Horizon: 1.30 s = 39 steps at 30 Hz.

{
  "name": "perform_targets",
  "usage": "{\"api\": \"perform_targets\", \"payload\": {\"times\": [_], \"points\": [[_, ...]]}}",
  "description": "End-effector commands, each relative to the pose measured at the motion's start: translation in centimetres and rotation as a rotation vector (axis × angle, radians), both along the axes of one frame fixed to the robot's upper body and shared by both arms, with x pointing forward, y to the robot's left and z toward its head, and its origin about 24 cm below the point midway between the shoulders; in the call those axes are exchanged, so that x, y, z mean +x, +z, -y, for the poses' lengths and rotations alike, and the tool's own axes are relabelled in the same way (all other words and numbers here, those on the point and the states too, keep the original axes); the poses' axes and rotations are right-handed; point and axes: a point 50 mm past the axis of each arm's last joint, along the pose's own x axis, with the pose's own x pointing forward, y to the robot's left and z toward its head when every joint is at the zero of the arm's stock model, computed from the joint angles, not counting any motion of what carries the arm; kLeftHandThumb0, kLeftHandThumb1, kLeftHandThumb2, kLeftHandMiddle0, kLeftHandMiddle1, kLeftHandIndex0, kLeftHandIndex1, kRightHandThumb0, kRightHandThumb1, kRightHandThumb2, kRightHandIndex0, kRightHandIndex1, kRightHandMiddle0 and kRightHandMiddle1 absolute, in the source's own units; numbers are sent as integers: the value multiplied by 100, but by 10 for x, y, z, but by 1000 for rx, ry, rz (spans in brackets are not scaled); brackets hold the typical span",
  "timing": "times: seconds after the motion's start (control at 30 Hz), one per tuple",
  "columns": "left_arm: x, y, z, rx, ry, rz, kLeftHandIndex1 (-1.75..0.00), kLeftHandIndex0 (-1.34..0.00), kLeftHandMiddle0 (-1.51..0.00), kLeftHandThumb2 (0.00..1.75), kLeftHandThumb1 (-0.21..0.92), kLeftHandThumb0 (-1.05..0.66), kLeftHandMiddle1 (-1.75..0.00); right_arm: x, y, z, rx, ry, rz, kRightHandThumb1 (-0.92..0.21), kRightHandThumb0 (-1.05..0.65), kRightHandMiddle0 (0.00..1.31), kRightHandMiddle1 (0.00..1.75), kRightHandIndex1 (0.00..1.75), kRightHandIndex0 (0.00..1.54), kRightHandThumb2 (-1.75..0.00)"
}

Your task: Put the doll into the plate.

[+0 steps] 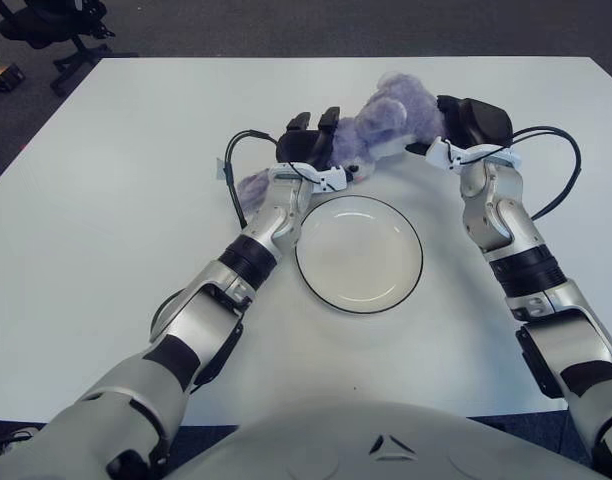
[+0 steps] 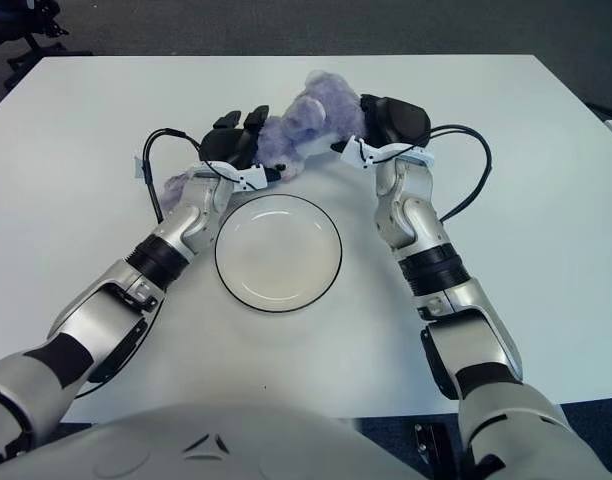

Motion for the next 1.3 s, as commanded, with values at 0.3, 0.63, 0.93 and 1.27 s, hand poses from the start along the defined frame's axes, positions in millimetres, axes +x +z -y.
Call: {"api": "perform_targets", "payload": {"times": [0.3,0.63,0.93,1.27], "points": [[2,-11,0,-77,5,-16,-28,-28,-26,0,78,-32,-62,-4,12,-2,3,24,38,-92,-31,91,175,175,103,-24],[5,-10,-2,-112,16,-8,-112,-8,-18,0,80,-23,-104,-3,11,-2,3,27,34,-92,-31,92,175,175,104,-24],[12,-6,-12,-145,24,1,-158,-13,-16,1,82,-14,-159,-3,9,-1,24,30,30,-92,-30,93,175,175,104,-23],[16,-3,-18,-111,15,23,-174,-20,-27,4,90,5,-174,-1,8,2,31,33,25,-92,-30,93,175,175,104,-22]]}}
